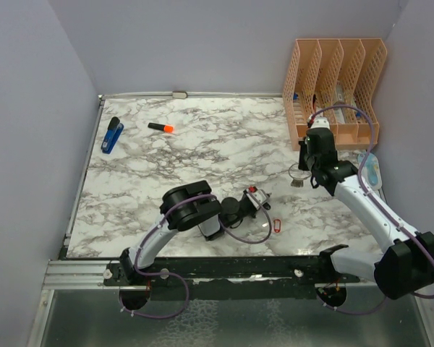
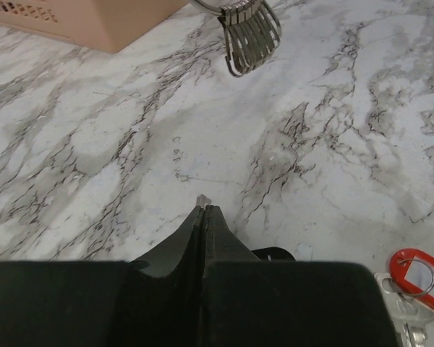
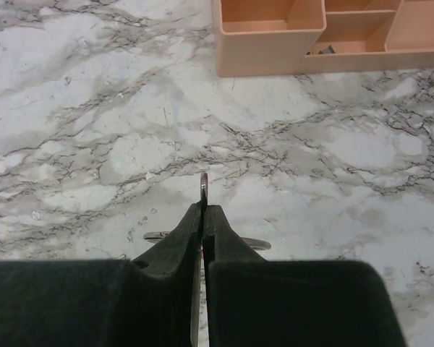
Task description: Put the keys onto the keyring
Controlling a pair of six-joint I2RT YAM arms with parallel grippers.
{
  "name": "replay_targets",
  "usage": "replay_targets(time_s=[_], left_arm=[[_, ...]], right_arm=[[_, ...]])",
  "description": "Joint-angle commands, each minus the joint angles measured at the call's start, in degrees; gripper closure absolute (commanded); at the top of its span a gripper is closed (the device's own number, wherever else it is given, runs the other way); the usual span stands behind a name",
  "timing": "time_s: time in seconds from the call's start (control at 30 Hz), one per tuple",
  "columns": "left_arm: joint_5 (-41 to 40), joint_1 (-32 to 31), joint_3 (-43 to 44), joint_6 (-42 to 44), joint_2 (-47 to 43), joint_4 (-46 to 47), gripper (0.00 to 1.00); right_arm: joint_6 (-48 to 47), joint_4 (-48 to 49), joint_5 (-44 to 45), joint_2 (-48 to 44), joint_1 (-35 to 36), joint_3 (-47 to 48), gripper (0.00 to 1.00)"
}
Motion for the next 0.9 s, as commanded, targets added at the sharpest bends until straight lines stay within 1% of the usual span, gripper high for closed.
replay_targets(time_s=[0.0, 0.07, 0.17, 0.2, 0.23, 0.3, 0.33, 0.37, 0.43, 0.53, 0.57, 0.6, 0.7, 0.73, 0.8, 0.87], left_arm=[[-6.3, 0.3, -4.8, -0.3, -7.0, 14.1, 1.00], [-7.5, 1.2, -7.0, 1.3, -13.4, 11.4, 1.00], [-4.8, 5.8, -7.8, -0.1, -23.4, -0.1, 1.00], [-3.3, 8.4, -7.0, -2.1, -26.2, -5.7, 1.00], [-2.4, 11.0, -5.1, -4.1, -28.9, -13.4, 1.00], [0.4, 16.7, 1.0, -9.2, -33.3, -33.8, 1.00], [2.5, 19.4, 3.5, -13.1, -34.8, -42.1, 1.00], [5.5, 21.8, 4.7, -15.2, -37.2, -47.9, 1.00], [10.1, 25.7, 5.2, -17.4, -41.4, -52.8, 1.00], [13.8, 28.5, 7.5, -18.5, -44.5, -61.4, 1.00], [15.1, 28.6, 6.7, -18.0, -45.1, -61.1, 1.00], [17.2, 28.5, 5.1, -17.5, -45.4, -58.8, 1.00], [20.9, 27.3, -0.9, -19.7, -43.7, -46.3, 1.00], [20.9, 26.2, -2.0, -19.9, -42.4, -43.3, 0.98], [21.4, 23.5, -3.8, -19.7, -39.6, -36.4, 0.76], [22.3, 20.7, -6.2, -17.5, -36.4, -26.8, 0.68]], right_arm=[[-2.6, 3.9, -3.8, -2.8, -0.2, 0.1, 0.99], [-4.0, 5.2, -6.3, -3.9, -0.2, 0.6, 0.99], [-5.1, 7.3, -9.7, -5.5, -0.2, 0.8, 0.99], [-5.2, 7.5, -10.9, -5.6, -0.2, 1.0, 0.99], [-5.2, 7.5, -11.7, -5.6, -0.2, 1.4, 0.99], [-5.2, 7.5, -13.7, -5.5, -0.2, 1.8, 0.99], [-5.0, 7.4, -15.2, -5.4, -0.2, 2.2, 0.99], [-5.2, 7.4, -17.6, -5.4, -0.2, 2.5, 0.99], [-5.1, 8.1, -21.7, -6.1, -0.2, 2.6, 0.99], [-4.9, 10.3, -24.5, -8.2, -0.2, 1.4, 0.99], [-4.8, 10.6, -23.8, -8.8, -0.2, 1.0, 0.99], [-4.8, 10.6, -22.7, -9.3, -0.2, 0.7, 0.99], [-4.8, 8.2, -20.6, -9.7, -0.2, 0.9, 0.99], [-4.7, 7.1, -20.4, -9.7, -0.2, 0.9, 0.99], [-3.4, 6.0, -19.0, -10.4, -0.2, 0.2, 0.99], [-1.8, 5.3, -15.7, -11.5, -0.2, -1.2, 0.99]])
